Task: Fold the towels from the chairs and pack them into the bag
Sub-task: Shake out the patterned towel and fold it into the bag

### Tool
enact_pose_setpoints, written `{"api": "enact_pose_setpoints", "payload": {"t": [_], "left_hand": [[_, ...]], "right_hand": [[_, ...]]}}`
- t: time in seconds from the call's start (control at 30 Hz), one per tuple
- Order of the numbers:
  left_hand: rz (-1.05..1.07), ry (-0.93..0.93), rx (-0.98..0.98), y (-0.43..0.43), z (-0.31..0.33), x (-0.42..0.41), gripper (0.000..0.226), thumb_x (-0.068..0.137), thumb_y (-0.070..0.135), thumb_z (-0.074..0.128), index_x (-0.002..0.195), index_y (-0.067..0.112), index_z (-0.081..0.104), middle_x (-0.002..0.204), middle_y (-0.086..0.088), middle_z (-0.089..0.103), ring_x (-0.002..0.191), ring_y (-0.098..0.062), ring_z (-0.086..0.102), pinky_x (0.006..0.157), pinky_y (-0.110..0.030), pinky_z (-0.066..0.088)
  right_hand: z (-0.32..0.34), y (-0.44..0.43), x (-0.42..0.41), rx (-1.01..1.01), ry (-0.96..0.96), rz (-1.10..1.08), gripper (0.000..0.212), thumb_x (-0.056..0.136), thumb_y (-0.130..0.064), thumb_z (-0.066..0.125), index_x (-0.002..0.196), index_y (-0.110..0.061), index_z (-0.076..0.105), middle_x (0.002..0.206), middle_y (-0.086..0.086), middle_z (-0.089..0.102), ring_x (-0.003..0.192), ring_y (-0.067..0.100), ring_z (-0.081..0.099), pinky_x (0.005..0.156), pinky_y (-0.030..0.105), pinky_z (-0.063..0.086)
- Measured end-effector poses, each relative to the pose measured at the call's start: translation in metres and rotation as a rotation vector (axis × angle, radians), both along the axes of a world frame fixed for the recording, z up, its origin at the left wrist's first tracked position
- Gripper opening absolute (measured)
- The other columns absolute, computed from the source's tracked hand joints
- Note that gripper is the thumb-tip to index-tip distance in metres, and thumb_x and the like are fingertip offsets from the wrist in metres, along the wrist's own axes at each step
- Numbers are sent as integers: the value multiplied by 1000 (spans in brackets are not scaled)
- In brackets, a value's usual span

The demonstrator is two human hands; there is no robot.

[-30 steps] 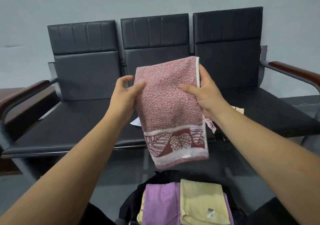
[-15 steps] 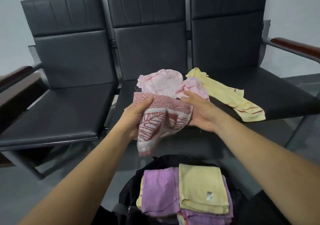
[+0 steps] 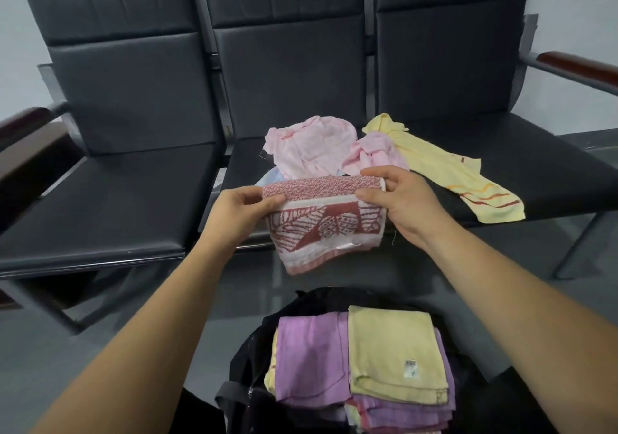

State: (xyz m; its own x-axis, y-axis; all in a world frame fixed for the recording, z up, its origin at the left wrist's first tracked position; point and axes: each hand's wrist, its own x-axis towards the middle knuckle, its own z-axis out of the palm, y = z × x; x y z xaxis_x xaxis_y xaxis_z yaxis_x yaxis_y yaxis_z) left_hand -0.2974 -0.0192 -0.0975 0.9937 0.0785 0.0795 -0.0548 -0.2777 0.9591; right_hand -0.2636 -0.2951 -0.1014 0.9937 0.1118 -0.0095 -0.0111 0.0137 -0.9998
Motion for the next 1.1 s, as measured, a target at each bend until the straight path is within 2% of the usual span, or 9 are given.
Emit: {"api": "enact_pose_setpoints", "payload": {"t": [0.1,0.2,0.33,0.43,0.63,0.77,0.87,1.0,1.1], "left_hand": [[37,-89,4,0,-6,2,18,83,34,82,98,24,81,113,1,76,108,-18,70,99,-37,54],[-38,-140,-107,-9,-3,-3,15,95,13,68,108,16,74,108,3,77,103,-13,71,92,-28,54],[-80,-230,-122,-21,-1,-9,19,100,3,58,109,15,71,103,3,77,99,-13,71,85,-23,55],[-59,-255,-213,-24,2,-13,19,103,8,55,114,15,68,102,4,76,95,-11,71,79,-22,56],[0,-200,-289,-38,-3,-19,24,107,26,49,125,22,64,101,4,76,90,-14,73,76,-29,59],[61,-60,-404,-39,-16,-16,22,107,30,50,124,28,64,112,-4,75,97,-21,74,83,-36,61],[98,117,-459,-30,-34,-11,23,106,17,52,128,19,59,110,-10,73,87,-19,75,76,-36,61],[103,382,-422,-22,-63,-13,24,99,-11,45,121,-4,52,95,-18,70,64,-17,74,53,-28,58],[114,545,-258,-18,-95,-25,28,98,-13,41,120,1,49,86,-14,63,47,-11,63,41,-24,48]], "right_hand": [[3,1,-2,-124,-78,26,46,86,-5,79,126,-23,63,123,4,71,105,21,73,85,43,63],[5,-4,-2,-303,-150,32,53,85,-7,81,124,-35,59,127,1,67,109,19,70,86,44,63],[11,-14,-6,-506,-233,-32,33,84,-13,83,110,-22,66,106,-3,72,97,16,71,82,40,61],[21,-19,-12,-320,-238,-19,17,87,-16,79,100,-20,68,101,-1,73,93,15,72,78,36,60],[13,-10,-17,391,168,109,43,92,-16,74,131,-4,58,118,21,72,107,38,71,99,57,55],[-3,0,-26,360,390,162,40,98,-45,62,120,-13,70,116,15,76,104,32,74,100,49,54],[-31,8,-26,403,539,212,37,103,-31,56,127,-5,65,124,21,71,112,36,70,101,53,53],[-72,16,-26,227,688,139,22,102,-10,54,118,0,65,106,22,76,86,33,77,71,47,64],[-107,23,-34,75,755,122,27,97,0,60,123,4,63,107,23,76,90,36,77,77,50,61]]}}
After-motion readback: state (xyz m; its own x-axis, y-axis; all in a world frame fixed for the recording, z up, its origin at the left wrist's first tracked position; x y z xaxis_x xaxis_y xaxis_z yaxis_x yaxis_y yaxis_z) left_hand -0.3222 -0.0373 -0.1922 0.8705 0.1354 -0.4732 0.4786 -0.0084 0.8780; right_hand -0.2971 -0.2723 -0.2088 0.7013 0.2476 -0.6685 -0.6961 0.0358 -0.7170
